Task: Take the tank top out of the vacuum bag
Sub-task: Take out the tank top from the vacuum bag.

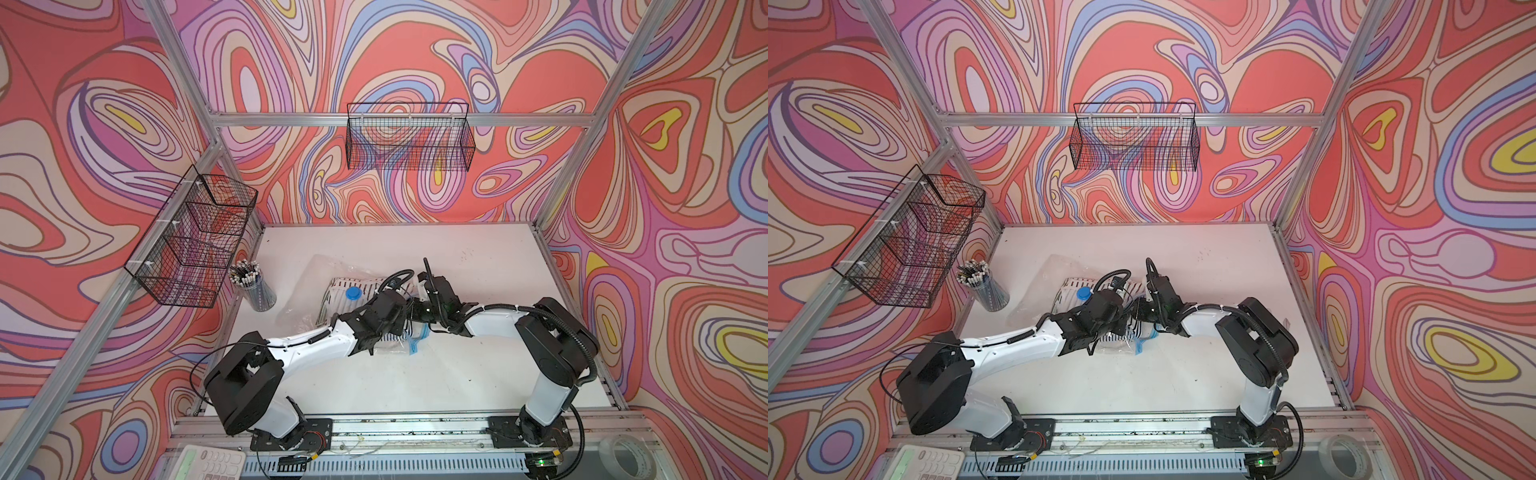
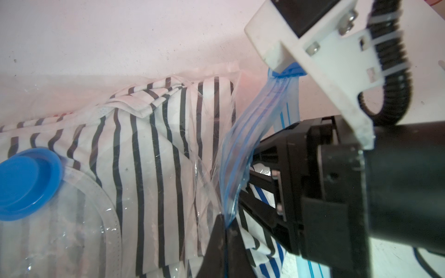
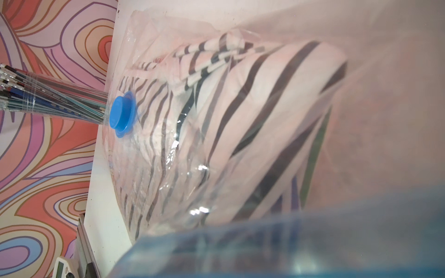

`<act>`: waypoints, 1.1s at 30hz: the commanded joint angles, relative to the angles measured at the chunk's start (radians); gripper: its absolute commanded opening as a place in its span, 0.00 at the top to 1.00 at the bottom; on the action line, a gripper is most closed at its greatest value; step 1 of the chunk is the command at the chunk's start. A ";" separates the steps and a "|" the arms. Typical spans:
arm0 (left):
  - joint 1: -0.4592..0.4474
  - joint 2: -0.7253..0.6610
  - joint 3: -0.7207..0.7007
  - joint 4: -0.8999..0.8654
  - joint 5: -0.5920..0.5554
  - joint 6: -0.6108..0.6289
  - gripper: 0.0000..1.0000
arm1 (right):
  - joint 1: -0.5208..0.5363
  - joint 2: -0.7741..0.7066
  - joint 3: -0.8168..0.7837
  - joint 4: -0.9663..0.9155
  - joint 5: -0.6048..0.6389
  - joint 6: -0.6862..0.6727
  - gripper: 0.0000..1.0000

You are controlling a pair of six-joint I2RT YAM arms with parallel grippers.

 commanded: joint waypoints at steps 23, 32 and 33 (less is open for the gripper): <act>-0.007 -0.001 -0.010 -0.025 0.002 -0.011 1.00 | 0.007 0.100 0.035 0.119 -0.074 0.036 0.58; -0.006 -0.007 -0.014 -0.028 -0.020 -0.026 1.00 | 0.001 0.045 0.037 0.124 -0.034 0.007 1.00; -0.006 -0.008 -0.014 -0.031 -0.029 -0.032 1.00 | 0.000 0.039 0.036 0.122 -0.030 0.005 1.00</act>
